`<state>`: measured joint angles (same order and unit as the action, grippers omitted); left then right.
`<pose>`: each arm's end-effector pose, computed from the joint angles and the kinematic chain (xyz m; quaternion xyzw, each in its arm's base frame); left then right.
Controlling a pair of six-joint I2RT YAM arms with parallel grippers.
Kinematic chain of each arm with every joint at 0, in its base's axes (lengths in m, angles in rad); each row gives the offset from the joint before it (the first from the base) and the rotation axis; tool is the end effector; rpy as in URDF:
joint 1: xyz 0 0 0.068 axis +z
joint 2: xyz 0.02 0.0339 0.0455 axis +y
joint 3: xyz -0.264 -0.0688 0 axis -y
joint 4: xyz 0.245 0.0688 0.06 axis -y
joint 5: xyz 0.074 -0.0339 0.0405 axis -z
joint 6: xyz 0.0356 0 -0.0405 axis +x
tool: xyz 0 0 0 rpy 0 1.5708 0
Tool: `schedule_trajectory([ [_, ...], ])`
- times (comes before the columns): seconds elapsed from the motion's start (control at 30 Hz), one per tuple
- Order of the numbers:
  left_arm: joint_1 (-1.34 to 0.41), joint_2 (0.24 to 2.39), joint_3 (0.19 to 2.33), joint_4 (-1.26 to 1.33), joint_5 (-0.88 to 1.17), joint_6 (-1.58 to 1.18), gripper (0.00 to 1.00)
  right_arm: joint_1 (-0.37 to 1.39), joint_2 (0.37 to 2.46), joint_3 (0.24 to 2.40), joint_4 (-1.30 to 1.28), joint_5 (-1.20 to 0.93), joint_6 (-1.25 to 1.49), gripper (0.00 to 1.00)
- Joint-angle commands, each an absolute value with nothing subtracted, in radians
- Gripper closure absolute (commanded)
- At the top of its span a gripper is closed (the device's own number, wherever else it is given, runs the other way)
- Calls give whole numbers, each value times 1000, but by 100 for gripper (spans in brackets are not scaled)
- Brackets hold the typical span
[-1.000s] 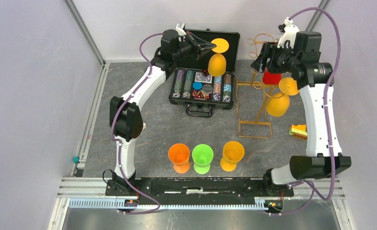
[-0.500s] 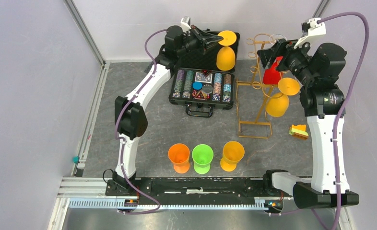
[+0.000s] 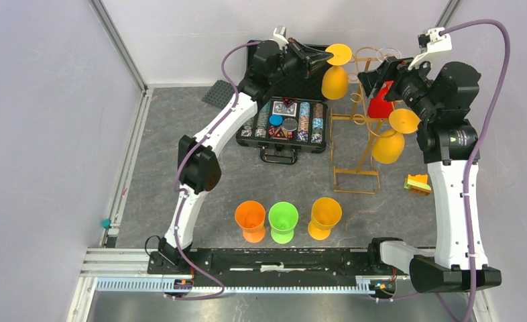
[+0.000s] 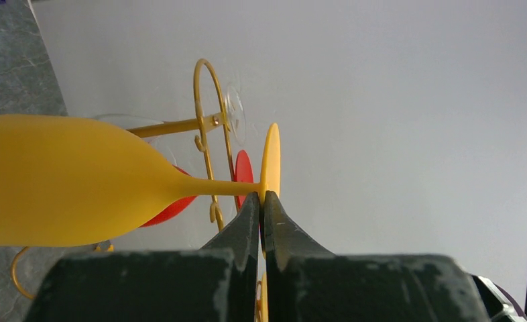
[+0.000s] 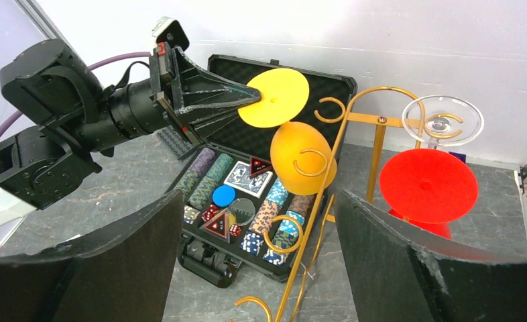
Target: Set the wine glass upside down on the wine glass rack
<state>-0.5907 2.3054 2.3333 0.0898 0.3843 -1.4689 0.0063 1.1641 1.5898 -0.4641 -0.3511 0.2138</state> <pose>0.4464 -0.3154 0.3888 -0.1480 0.6509 -0.6943 0.2691 0.2212 0.0136 0.5077 -0.0470 0.7182 0.2001 0.6648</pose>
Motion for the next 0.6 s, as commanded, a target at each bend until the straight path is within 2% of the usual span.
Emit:
schedule_trajectory([
  [0.0, -585, 2346, 2393, 128, 324, -1514, 98, 8, 1136, 1583, -433, -350, 190, 13],
  [0.57, -620, 2438, 2496, 195, 239, -1554, 98, 8, 1122, 1548, -436, -352, 183, 12],
])
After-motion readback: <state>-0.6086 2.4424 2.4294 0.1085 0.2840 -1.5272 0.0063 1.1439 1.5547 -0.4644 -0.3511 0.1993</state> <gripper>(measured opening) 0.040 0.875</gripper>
